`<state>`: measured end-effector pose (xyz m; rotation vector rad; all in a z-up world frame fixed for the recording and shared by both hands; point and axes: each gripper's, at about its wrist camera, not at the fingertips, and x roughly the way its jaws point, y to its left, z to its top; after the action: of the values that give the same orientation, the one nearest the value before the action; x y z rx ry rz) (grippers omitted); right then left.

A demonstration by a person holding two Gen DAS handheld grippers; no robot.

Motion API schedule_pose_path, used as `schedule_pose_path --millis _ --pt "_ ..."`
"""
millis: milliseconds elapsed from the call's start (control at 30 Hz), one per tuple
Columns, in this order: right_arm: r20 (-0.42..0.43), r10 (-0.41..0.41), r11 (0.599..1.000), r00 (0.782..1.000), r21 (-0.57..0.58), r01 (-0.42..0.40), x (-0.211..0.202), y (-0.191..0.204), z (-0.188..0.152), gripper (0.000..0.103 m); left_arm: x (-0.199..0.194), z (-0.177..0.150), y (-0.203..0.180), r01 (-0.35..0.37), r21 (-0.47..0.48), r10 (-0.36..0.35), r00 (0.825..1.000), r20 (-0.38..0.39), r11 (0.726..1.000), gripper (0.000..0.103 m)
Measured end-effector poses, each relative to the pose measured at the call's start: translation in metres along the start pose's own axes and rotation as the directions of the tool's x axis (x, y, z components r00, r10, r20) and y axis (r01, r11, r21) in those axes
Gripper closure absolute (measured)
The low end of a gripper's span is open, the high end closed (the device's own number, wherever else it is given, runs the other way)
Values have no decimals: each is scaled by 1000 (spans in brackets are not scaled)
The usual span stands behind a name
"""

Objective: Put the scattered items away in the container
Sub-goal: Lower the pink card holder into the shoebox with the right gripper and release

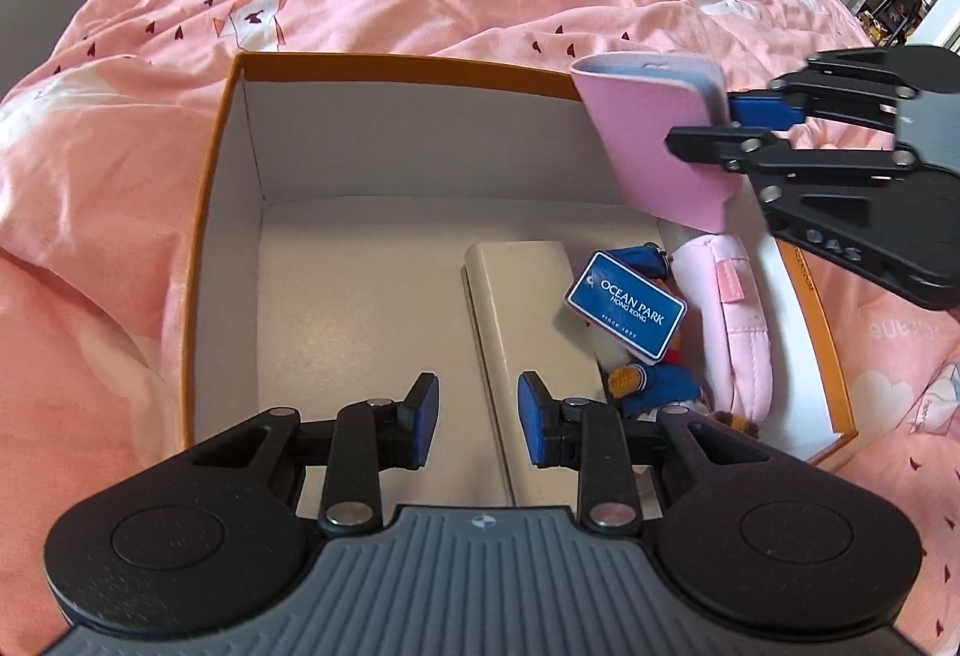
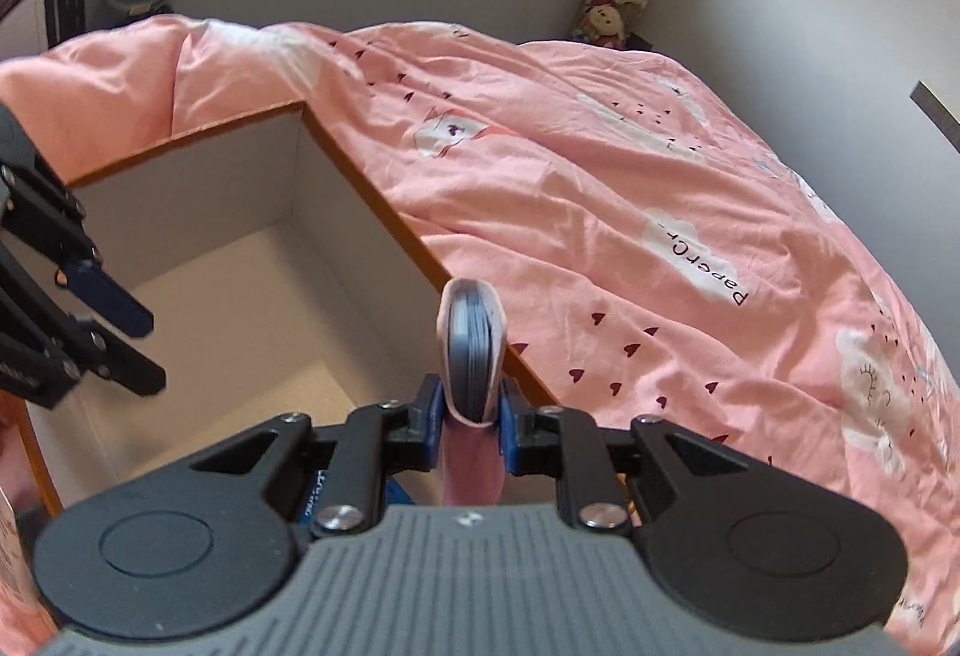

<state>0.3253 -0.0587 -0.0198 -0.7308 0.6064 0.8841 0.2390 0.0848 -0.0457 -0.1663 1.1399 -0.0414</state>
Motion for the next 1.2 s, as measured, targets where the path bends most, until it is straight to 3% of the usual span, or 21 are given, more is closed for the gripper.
schedule_pose_path --millis 133,333,533,900,1000,1167,1200 --pt "-84 -57 983 995 -181 41 20 19 -2 83 -6 -6 2 12 0 -12 1000 11 1000 71" --pt "-181 -148 934 972 -349 77 39 34 -5 82 -10 -11 6 22 -2 -22 1000 19 1000 71" --pt "-243 -148 934 959 -353 54 58 36 -2 80 -13 -13 11 41 -17 -41 999 28 999 70" --pt "-234 -181 950 955 -294 108 58 30 2 76 -20 -21 18 58 -34 -57 997 43 998 70" --pt "-221 -191 952 957 -278 126 54 27 6 70 -22 -22 18 63 -33 -62 997 46 997 70" --pt "-216 -181 962 959 -243 126 52 24 7 72 -24 -22 18 72 -43 -69 996 53 997 70" --pt "-214 -189 962 958 -238 136 54 24 6 78 -24 -22 18 71 -43 -69 996 53 997 70"
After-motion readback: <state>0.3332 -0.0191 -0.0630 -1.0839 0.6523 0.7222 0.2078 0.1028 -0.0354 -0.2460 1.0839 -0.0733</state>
